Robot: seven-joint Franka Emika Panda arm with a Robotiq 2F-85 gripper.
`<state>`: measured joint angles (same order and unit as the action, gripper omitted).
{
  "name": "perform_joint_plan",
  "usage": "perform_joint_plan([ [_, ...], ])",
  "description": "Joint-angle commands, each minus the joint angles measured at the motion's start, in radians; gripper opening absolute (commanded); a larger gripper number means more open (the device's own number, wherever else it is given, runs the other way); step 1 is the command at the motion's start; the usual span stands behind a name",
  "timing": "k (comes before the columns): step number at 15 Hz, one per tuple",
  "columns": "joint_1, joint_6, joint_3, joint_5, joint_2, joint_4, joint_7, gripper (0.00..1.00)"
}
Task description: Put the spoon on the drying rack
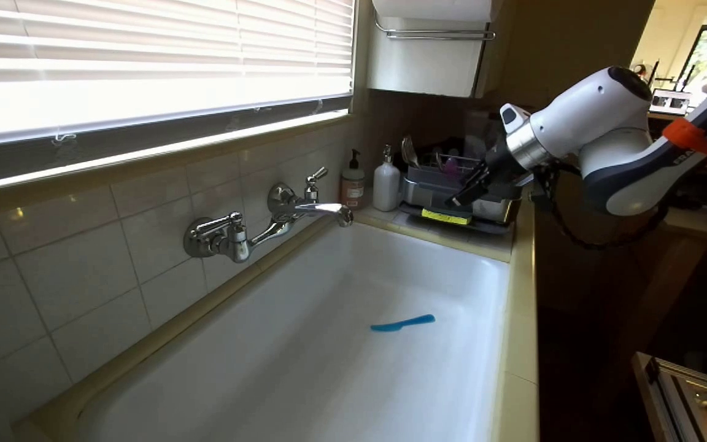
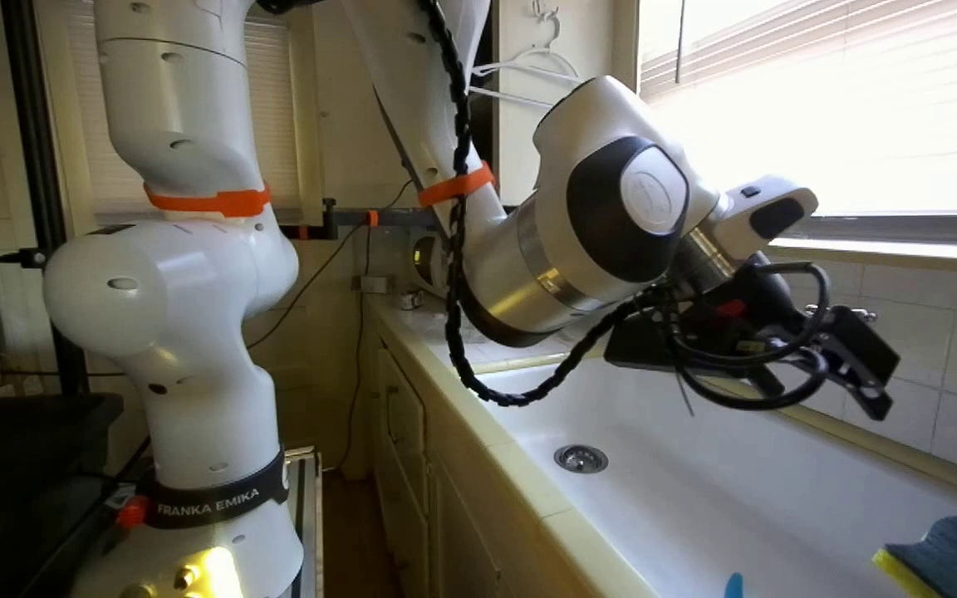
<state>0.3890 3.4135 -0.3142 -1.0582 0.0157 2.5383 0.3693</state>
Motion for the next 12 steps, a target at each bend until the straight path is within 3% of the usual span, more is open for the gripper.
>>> perform_joint_plan([
  [1,-0.019,-0.074,-0.003,-0.086,0.042,0.085,0.128,1.0],
  [8,-0.022,-0.072,-0.015,-0.1,0.027,0.14,0.19,1.0],
  [12,-0.015,-0.045,-0.006,-0.062,0.008,0.124,0.153,1.0],
])
